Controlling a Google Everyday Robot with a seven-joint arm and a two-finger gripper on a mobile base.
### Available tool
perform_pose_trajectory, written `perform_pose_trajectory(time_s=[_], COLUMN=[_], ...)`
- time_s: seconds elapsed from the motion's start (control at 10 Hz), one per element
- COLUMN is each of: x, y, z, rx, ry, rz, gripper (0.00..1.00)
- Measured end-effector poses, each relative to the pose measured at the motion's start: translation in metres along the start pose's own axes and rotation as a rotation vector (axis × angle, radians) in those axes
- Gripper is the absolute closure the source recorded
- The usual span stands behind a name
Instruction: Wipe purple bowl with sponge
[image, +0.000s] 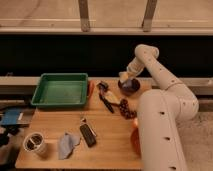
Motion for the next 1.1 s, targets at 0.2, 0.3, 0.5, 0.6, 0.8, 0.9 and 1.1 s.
perform_pose_trajectory(time_s=[0.2,0.3,0.5,0.6,0.8,0.9,1.1], x=[0.015,0.024,0.033,0.031,0.020,0.016,0.013], y=[0.010,0.007,-0.011,-0.028,-0.046,-0.050,-0.056], z=[-0.007,-0.011,-0.017,-0.019,-0.015,-0.014,-0.013], rx=[-0.012,-0.008,0.003,0.007,0.011,0.013,0.020], ry=[0.006,0.008,0.006,-0.001,-0.004,-0.004,-0.005], rz=[-0.014,-0.004,0.043,0.072,0.086,0.085,0.083], gripper=[0.91,0.91,0.91,0.91,0.91,0.91,0.91])
